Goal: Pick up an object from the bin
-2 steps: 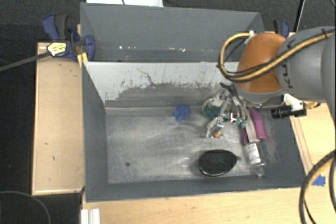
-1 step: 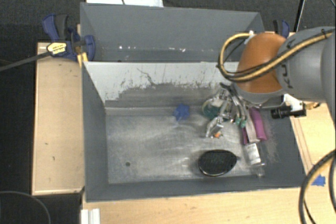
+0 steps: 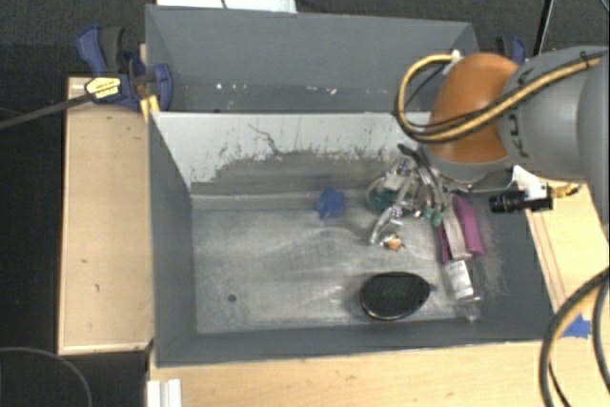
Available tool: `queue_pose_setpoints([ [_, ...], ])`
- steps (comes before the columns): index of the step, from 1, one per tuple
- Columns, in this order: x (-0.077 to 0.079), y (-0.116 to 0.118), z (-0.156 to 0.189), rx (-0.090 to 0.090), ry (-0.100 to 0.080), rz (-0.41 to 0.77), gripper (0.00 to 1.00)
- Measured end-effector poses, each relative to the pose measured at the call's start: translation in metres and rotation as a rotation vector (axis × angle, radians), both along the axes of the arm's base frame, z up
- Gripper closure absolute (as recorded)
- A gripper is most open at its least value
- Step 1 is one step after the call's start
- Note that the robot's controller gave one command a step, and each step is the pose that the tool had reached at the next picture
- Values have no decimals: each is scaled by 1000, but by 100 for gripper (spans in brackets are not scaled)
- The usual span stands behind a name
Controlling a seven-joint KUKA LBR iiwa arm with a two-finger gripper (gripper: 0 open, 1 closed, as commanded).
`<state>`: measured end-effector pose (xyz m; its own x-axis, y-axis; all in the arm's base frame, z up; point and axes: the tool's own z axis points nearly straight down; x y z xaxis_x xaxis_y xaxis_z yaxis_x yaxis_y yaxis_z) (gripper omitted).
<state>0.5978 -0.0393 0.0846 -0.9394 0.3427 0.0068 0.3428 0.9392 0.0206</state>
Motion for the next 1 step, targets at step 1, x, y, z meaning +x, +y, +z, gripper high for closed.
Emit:
queue_pose_setpoints([
  [1, -6, 5, 1, 0, -1, -85, 0],
])
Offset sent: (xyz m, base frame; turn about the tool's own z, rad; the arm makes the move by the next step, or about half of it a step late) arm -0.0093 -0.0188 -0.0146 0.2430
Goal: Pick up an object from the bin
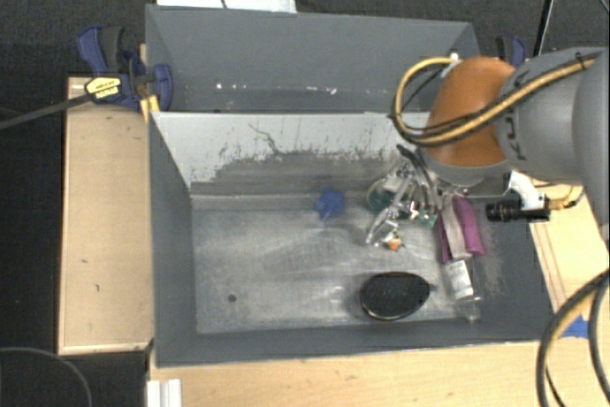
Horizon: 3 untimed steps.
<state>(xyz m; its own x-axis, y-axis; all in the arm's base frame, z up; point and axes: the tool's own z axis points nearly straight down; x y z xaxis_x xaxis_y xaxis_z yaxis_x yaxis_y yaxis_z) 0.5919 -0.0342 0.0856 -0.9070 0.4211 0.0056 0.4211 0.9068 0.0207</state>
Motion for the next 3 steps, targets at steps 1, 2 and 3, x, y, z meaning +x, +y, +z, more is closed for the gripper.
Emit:
queue_pose_setpoints([
  [1, 7, -8, 4, -14, -36, -10, 100],
  [2, 10, -8, 49, -21, -6, -5, 100],
  [3, 11, -8, 55, -21, -3, 0, 100],
])
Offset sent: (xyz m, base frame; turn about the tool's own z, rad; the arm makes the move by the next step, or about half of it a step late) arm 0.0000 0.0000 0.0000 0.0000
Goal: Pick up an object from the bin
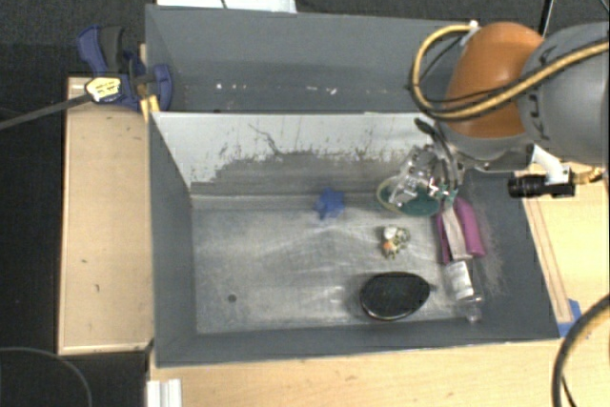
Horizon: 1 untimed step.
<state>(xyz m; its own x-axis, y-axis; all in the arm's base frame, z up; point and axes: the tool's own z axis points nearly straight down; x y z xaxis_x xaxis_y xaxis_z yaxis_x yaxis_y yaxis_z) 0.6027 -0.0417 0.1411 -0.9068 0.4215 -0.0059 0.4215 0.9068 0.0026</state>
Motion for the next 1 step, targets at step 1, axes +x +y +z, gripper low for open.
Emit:
queue_pose_setpoints([
  [1, 1, 0, 6, -1, -2, 3, 100],
])
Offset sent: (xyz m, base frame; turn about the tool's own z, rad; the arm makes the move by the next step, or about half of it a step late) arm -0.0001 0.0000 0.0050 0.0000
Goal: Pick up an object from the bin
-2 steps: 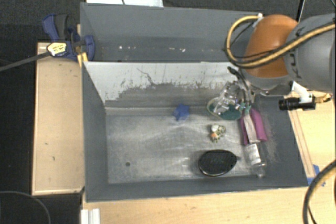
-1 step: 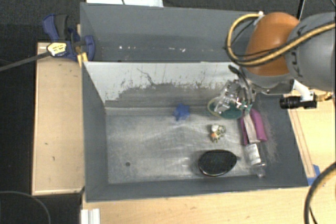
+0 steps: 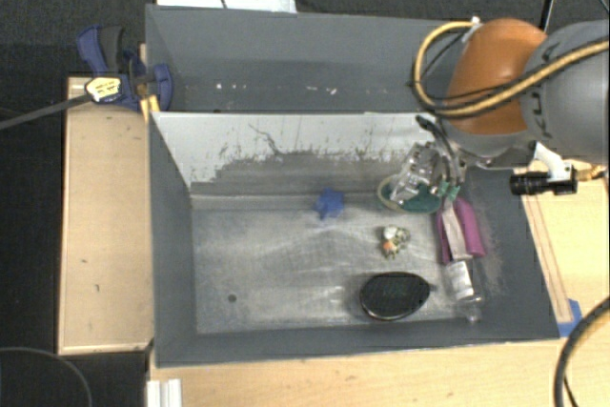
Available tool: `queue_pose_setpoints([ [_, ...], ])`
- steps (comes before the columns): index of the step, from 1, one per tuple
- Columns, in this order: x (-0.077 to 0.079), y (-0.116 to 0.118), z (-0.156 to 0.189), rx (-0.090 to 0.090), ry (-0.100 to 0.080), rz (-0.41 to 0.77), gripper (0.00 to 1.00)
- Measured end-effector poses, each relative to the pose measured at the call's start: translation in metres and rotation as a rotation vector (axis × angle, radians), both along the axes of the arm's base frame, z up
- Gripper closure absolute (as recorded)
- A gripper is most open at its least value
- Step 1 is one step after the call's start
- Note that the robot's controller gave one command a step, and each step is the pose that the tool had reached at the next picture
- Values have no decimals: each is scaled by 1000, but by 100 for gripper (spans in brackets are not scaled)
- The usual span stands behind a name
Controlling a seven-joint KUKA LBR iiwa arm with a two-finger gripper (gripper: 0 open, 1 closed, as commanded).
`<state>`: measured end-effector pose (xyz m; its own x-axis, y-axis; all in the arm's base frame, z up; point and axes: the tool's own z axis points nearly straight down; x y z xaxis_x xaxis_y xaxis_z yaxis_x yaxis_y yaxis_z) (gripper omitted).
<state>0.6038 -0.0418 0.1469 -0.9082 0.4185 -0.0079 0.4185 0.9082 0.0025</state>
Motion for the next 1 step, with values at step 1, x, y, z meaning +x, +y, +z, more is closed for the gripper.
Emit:
queue_pose_setpoints([
  [1, 2, 0, 57, 1, -2, 6, 100],
])
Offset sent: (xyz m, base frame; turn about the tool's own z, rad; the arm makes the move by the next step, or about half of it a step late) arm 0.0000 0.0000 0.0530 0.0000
